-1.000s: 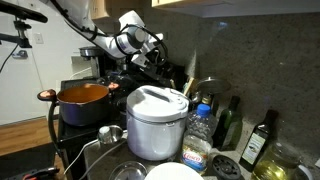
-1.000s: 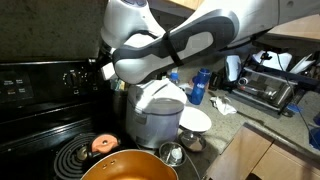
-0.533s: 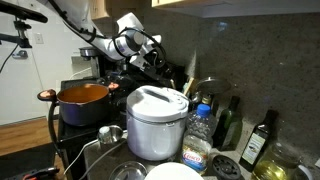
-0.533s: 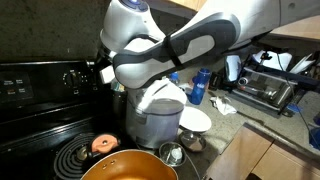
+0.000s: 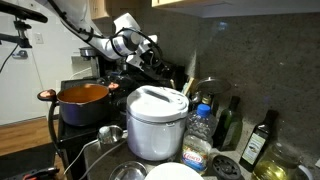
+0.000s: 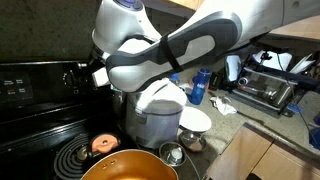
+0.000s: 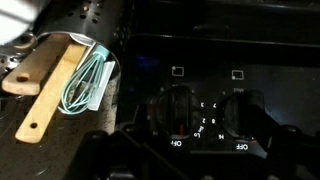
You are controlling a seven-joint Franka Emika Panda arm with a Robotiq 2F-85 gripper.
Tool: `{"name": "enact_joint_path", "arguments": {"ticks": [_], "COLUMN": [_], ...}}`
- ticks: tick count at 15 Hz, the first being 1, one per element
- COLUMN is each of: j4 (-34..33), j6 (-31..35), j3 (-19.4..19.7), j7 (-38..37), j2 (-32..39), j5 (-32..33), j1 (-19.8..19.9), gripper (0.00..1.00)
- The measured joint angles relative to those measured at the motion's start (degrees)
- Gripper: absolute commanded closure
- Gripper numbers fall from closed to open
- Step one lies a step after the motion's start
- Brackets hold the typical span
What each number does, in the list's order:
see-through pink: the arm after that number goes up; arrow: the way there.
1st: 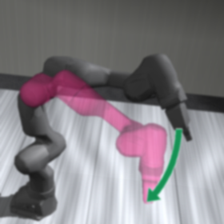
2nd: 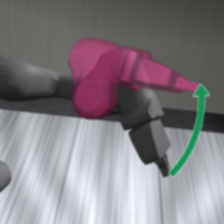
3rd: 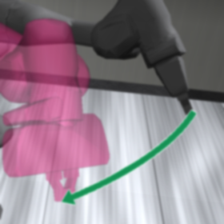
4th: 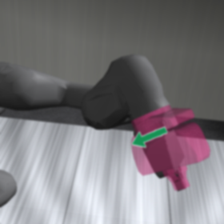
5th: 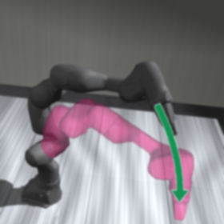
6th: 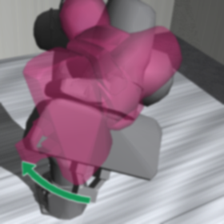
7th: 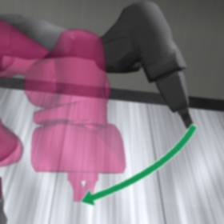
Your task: Turn the right knob on the stove to the left then to the right
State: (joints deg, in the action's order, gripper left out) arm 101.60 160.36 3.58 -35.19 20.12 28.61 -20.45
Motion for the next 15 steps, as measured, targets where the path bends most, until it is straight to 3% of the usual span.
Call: {"name": "enact_joint_path", "arguments": {"ticks": [4, 5, 7, 15], "j4": [0.00, 0.00, 0.00, 0.37], "j6": [0.00, 0.00, 0.00, 0.00], "j3": [0.01, 0.02, 0.07, 0.66], "j7": [0.00, 0.00, 0.00, -0.18], "j2": [0.00, 0.00, 0.00, 0.01], "j5": [0.00, 0.00, 0.00, 0.01], "j1": [-0.02, -0.02, -0.01, 0.00], "gripper": [0.00, 0.25, 0.34, 0.97]}}
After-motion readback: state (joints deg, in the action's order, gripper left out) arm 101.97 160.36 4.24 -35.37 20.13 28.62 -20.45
